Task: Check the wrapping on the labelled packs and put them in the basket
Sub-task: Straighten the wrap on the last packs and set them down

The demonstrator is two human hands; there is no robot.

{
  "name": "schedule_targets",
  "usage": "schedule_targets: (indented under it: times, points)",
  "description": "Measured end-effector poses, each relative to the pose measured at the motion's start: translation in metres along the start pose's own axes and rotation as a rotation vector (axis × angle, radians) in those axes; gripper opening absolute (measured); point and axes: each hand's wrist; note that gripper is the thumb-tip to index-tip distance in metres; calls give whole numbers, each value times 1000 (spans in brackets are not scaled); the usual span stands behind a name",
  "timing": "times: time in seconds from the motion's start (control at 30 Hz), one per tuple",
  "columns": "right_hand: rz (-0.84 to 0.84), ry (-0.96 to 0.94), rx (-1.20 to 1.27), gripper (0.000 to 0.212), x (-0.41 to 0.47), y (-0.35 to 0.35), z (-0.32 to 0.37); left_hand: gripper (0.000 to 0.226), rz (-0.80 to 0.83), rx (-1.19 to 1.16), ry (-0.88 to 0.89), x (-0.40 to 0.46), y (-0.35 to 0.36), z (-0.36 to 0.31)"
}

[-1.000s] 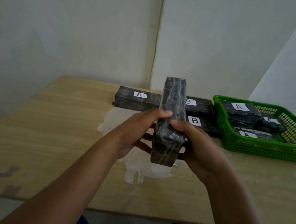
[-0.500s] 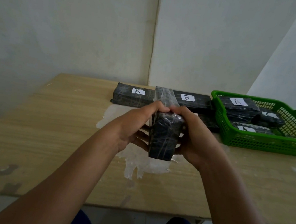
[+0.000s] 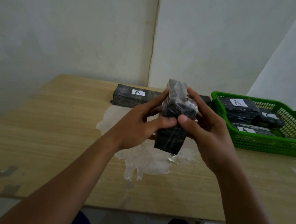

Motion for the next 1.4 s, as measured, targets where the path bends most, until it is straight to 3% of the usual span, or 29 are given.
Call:
schedule_targets:
  times: [0.27,0.4,0.5,0.7,1.0,1.1,1.2,1.23,1.4]
  points:
    - [-70,-91,-32,59,1,-1,-2,82,-77,34,104,2,7,6]
    - [-71,-25,-106,79,2,1,-6,68,-102,66,54,2,4,-3]
    - [12,63,-158,88,-1,6,-11,43,-167,92,-11,3,1,-15]
    - [-98,157,-92,32,10,9,3,23,-74,25,-132,-1,-3,-32]
    - [-131,246,-164,26,21,12,13,30,-133,40,-212,2,0,-37]
    - [-44,246,-265,45,14,14,13,31,-180,55,-208,0,-2,-37]
    - [47,229,-565,108,8,13,8,36,-223,66,-205,0,-6,-37]
    - [29,196,-617,118,7,13,5,37,-213,73,-205,1,-8,-37]
    - [-105,81,-408,119,9,4,-6,45,4,210,-144,1,-18,-31]
Point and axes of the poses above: each hand's wrist, its own x-axis towards the middle knuckle, its own y-axis out of the palm, z = x × y, and after that the axes turned 5 degrees about z, right-handed
